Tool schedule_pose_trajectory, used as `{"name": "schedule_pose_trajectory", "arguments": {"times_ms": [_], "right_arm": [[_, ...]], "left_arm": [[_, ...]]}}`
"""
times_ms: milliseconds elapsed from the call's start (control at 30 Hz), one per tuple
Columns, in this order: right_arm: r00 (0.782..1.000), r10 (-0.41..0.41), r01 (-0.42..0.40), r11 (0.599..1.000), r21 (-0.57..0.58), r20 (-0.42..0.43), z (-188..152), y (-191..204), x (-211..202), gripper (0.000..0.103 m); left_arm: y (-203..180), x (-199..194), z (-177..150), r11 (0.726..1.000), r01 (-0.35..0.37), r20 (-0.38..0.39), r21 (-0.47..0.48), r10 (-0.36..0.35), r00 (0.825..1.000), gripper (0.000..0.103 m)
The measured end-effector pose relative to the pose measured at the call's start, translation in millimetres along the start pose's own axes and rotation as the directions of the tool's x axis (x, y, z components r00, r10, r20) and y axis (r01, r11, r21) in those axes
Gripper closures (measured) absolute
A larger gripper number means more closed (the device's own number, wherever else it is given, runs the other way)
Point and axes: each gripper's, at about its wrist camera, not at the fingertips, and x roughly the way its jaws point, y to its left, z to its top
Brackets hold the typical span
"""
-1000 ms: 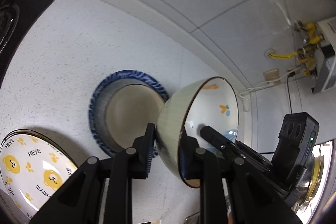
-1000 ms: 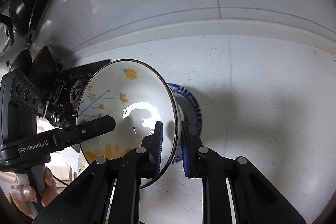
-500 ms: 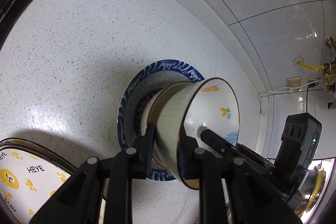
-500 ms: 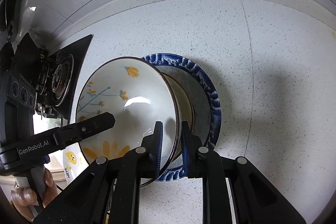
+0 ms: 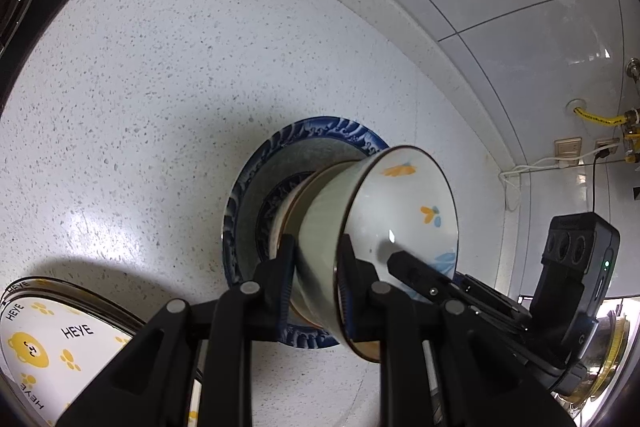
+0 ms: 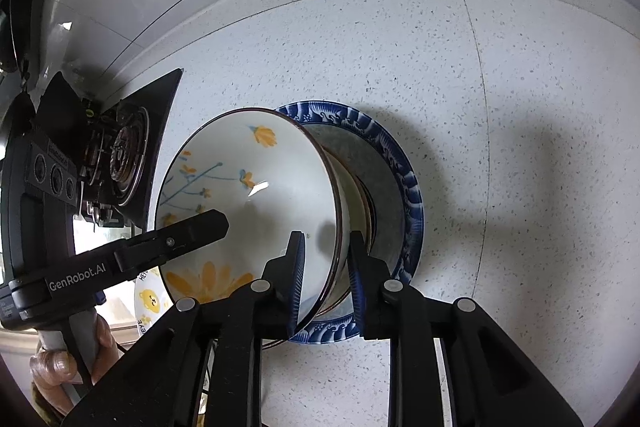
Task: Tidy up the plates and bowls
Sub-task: 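Carry the yellow-flower bowl over the nested bowls and lower it in, then open both grippers to release the yellow-flower bowl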
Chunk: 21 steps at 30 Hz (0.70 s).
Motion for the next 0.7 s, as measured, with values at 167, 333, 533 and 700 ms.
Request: {"name": "schedule_pose_trajectory", "arguments": {"times_ms": [167, 333, 533, 700], "right_arm": [[1.000, 0.001, -0.001, 1.000, -0.007, 0.006, 2, 1, -7, 0.078], [0.999, -0.020, 0.020, 1.000, -0.010, 0.038, 2, 2, -17, 0.073], [0.997, -0.039, 0.040, 0.999, -0.013, 0.067, 0, -1, -29, 0.069], [0.991, -0.066, 0.070, 0.997, -0.031, 0.120, -5, 2, -41, 0.063]], "left_arm": [[0, 0, 7, 1.000, 0.003, -0.005, 0.007, -0.003, 1.000, 0.082], [-3, 3, 13, 0.999, -0.017, -0.023, 0.047, 0.018, 1.000, 0.079], [-17, 3, 14, 0.992, -0.065, -0.010, 0.110, 0.066, 0.998, 0.078], [-25, -2, 13, 0.980, -0.109, 0.031, 0.167, 0.105, 0.994, 0.077]]}}
